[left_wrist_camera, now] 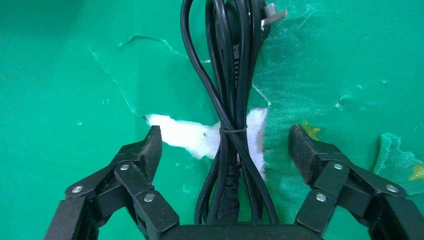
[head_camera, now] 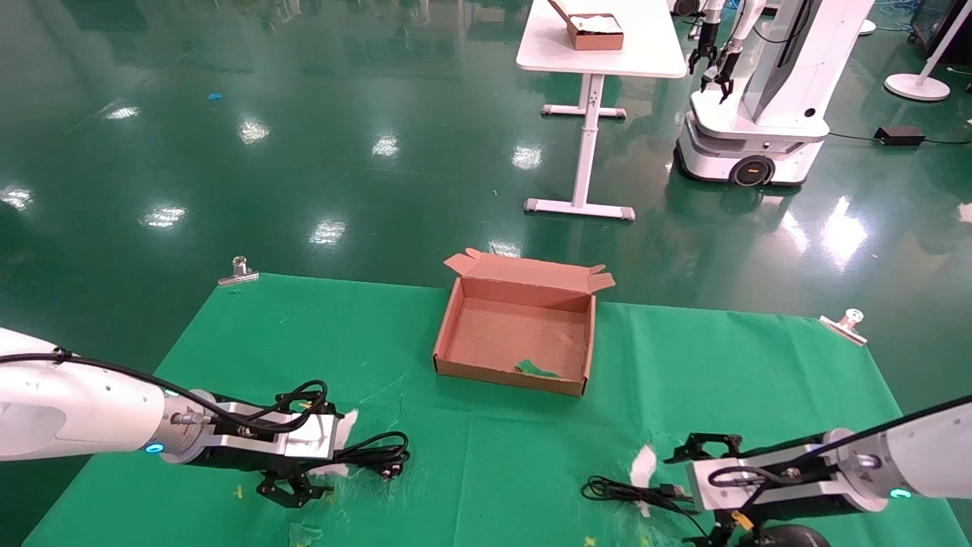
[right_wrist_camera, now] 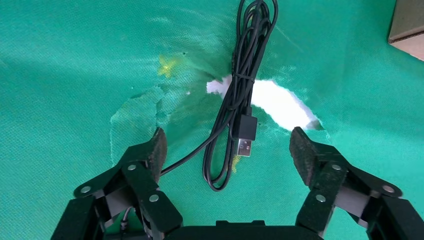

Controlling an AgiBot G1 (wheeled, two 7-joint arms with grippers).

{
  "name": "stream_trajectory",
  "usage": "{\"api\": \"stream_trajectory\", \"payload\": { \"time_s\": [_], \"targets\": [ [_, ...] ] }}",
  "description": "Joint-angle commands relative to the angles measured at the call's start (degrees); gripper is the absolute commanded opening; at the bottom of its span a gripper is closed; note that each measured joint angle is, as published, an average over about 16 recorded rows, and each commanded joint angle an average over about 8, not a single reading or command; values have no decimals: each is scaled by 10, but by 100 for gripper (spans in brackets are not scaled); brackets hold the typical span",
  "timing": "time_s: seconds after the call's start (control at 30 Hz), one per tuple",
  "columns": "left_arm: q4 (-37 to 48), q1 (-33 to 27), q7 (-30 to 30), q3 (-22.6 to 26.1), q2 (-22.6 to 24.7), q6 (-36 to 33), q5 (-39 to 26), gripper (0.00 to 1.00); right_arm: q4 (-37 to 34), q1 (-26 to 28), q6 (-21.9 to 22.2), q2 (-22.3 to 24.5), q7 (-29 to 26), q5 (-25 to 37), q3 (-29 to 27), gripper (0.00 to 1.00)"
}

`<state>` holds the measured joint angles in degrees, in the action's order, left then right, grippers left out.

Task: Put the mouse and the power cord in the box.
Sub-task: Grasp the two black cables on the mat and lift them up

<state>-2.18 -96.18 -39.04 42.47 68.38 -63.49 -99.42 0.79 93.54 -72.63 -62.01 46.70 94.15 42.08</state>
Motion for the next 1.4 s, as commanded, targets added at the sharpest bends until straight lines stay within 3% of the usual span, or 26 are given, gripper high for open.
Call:
{"api": "stream_trajectory", "payload": {
  "time_s": [0.03, 1.17, 1.4],
  "targets": [
    [-1, 0, 1, 0, 0, 0, 0, 0, 1, 0, 0, 0, 0, 0, 0, 0],
    [-3, 1, 3, -2, -2, -2, 3, 0, 3, -2, 2, 0, -1, -2, -1, 0],
    [-3, -22, 11, -15, -19, -42, 22, 0, 2, 0, -6, 14, 2, -16, -11, 0]
  ]
}}
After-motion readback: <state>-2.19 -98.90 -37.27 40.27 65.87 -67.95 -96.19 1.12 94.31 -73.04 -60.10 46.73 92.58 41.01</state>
